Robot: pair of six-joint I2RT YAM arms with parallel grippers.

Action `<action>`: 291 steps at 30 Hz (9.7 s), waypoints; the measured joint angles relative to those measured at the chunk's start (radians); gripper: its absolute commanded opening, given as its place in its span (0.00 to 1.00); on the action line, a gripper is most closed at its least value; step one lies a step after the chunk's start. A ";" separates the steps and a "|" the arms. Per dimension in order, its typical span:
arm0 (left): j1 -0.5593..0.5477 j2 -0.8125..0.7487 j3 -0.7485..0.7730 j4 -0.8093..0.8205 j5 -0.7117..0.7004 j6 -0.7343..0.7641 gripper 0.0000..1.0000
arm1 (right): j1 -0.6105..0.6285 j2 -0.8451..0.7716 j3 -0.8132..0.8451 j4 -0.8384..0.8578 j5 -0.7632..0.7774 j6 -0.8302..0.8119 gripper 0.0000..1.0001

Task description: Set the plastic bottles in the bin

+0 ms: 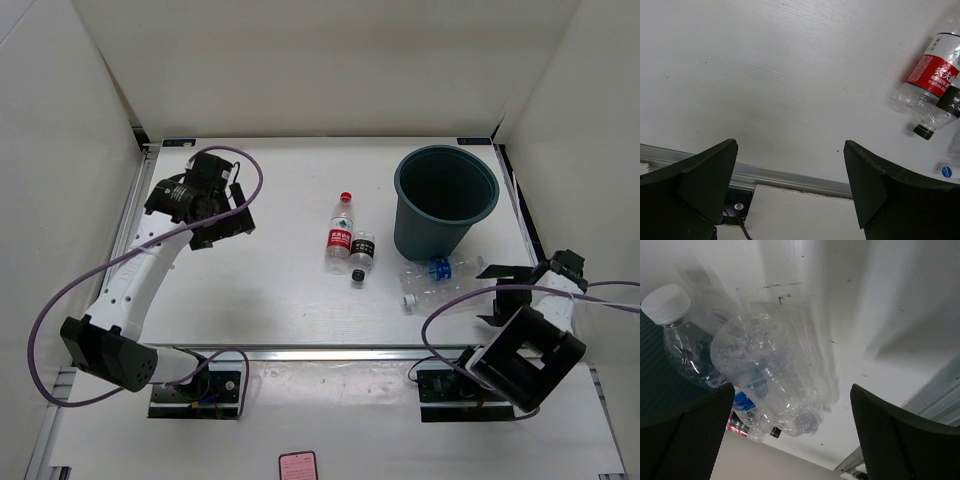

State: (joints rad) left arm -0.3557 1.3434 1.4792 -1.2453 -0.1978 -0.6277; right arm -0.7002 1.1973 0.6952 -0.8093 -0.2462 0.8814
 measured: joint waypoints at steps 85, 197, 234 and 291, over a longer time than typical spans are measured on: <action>0.000 0.066 -0.025 -0.029 -0.073 -0.008 1.00 | 0.193 0.075 0.103 -0.021 -0.126 -0.002 1.00; -0.167 1.091 0.731 0.188 0.504 0.034 0.96 | 0.563 0.176 1.250 -0.319 0.250 -0.343 1.00; -0.341 0.919 1.114 1.035 0.669 -0.175 0.62 | 0.477 0.011 1.432 -0.462 0.037 -0.209 1.00; -0.393 0.851 0.103 1.023 0.601 0.025 0.71 | 0.477 -0.057 1.434 -0.460 -0.203 -0.234 1.00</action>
State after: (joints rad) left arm -0.7490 2.1941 1.5826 -0.2226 0.4030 -0.6029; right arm -0.2234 1.1404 2.1288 -1.2690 -0.4488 0.6472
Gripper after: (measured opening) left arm 0.721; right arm 0.998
